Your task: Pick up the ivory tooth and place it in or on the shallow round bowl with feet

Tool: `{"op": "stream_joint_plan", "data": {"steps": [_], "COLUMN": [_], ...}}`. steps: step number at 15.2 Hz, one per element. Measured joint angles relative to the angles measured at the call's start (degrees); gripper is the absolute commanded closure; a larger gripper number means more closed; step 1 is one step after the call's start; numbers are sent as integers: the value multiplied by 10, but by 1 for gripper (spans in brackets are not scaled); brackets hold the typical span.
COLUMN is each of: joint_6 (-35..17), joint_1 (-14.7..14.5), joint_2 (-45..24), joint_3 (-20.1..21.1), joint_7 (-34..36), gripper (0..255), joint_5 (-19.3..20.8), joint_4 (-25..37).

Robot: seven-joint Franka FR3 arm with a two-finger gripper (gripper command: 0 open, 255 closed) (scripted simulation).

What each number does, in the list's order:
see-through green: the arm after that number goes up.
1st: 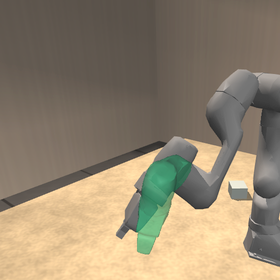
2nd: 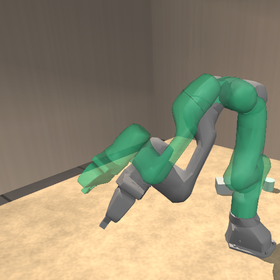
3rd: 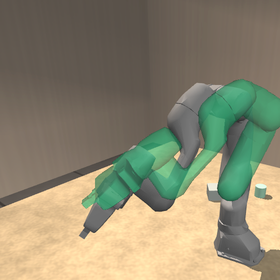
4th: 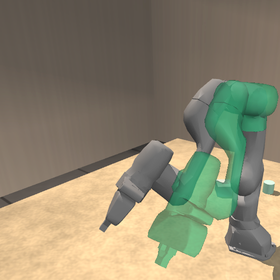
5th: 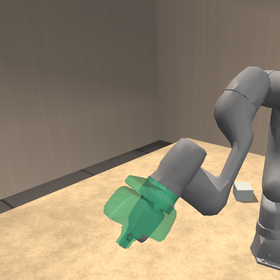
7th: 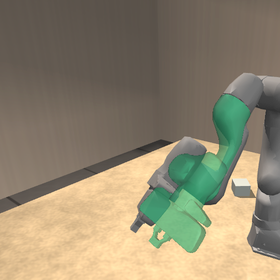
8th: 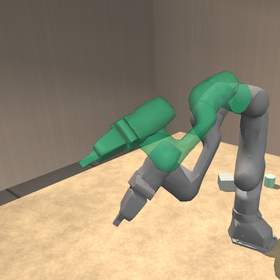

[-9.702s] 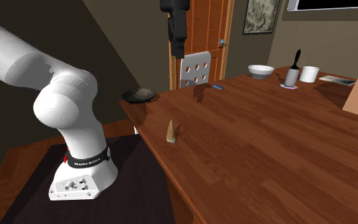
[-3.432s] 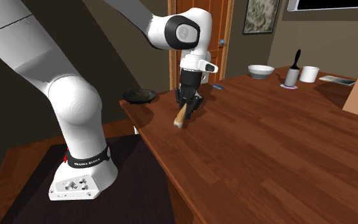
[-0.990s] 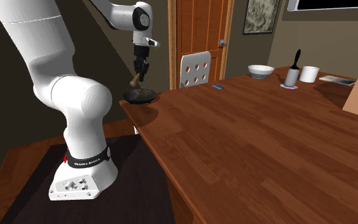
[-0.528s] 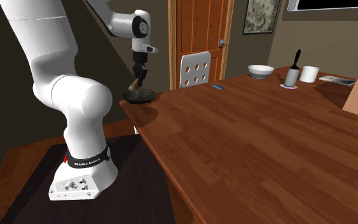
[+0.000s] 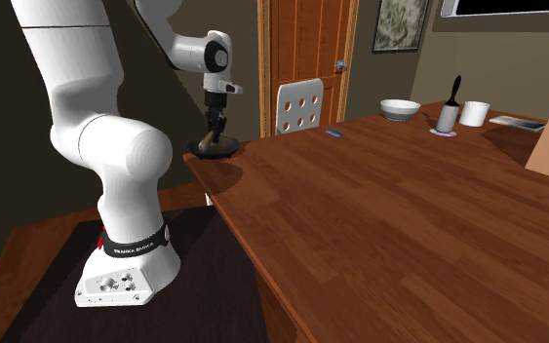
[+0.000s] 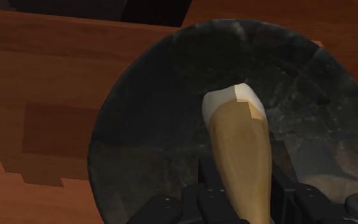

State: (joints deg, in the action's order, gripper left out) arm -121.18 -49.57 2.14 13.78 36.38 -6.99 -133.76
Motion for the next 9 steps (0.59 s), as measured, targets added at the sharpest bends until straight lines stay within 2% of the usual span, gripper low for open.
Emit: {"op": "stream_joint_plan", "data": {"steps": [7,8,9], "joint_6": [-7,-7,-7], "joint_1": [0,0,0], "joint_2": [-4,-4,-4], "joint_3": [0,0,0], "joint_7": [-1,-1,-1], "gripper": [255,0,0], "joint_5": [1,1,1], "joint_4": [-3,-3,-3]}}
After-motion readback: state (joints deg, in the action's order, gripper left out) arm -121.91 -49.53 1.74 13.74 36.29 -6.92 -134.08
